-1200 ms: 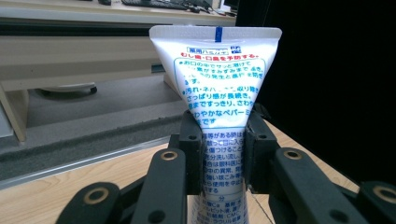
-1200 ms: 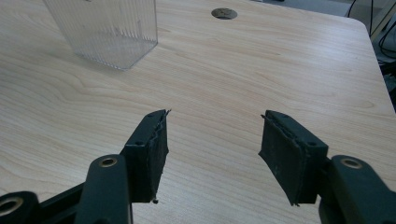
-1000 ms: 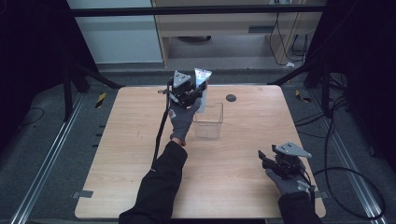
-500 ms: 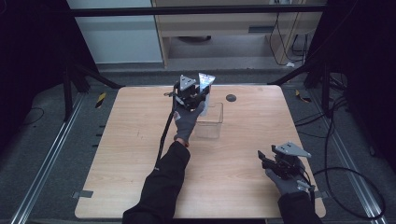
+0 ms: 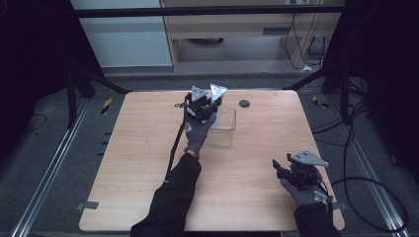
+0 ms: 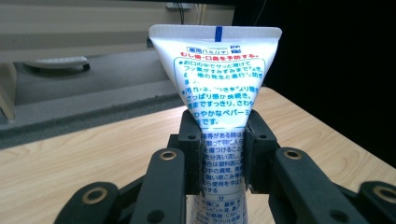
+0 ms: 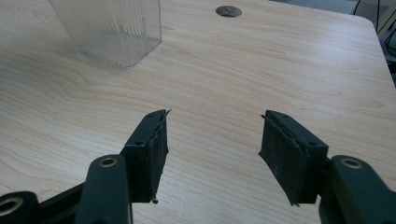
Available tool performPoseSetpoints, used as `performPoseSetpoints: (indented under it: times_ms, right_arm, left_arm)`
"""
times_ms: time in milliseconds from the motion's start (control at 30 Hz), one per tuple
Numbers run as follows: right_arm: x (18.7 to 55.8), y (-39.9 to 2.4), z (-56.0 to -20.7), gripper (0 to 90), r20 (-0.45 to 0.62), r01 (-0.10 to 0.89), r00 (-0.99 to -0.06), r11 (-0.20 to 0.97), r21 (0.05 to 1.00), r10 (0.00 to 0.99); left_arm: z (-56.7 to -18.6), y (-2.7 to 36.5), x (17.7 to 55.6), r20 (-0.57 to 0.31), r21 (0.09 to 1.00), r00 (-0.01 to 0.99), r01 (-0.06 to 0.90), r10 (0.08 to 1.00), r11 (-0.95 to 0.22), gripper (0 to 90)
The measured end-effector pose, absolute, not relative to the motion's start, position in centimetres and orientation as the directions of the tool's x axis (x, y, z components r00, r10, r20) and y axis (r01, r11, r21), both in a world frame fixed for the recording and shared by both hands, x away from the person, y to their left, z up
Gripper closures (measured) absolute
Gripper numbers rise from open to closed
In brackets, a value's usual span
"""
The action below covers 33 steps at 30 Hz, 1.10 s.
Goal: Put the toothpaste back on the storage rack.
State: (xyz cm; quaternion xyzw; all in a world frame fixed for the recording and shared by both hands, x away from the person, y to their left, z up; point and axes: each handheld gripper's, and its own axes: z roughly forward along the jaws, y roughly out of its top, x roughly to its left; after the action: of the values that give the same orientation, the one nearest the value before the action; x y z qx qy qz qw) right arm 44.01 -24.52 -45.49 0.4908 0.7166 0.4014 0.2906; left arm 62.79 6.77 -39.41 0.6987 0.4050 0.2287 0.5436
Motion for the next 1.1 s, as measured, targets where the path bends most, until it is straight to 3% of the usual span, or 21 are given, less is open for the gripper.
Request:
performPoseSetpoints:
  times_ms: [833,1100]
  right_arm:
    - [44.1,-24.5,-45.5,40.6,-0.031,0.473,-0.352,0.207,0.856,0.935]
    - [44.1,-24.4,-45.5,40.5,-0.036,0.471,-0.352,0.211,0.856,0.935]
  left_arm:
    - [-42.7,6.7,62.3,-0.086,0.924,0.582,0.351,0.809,-0.154,70.0]
    - [-42.8,6.1,61.7,-0.044,0.917,0.584,0.345,0.81,-0.199,58.9]
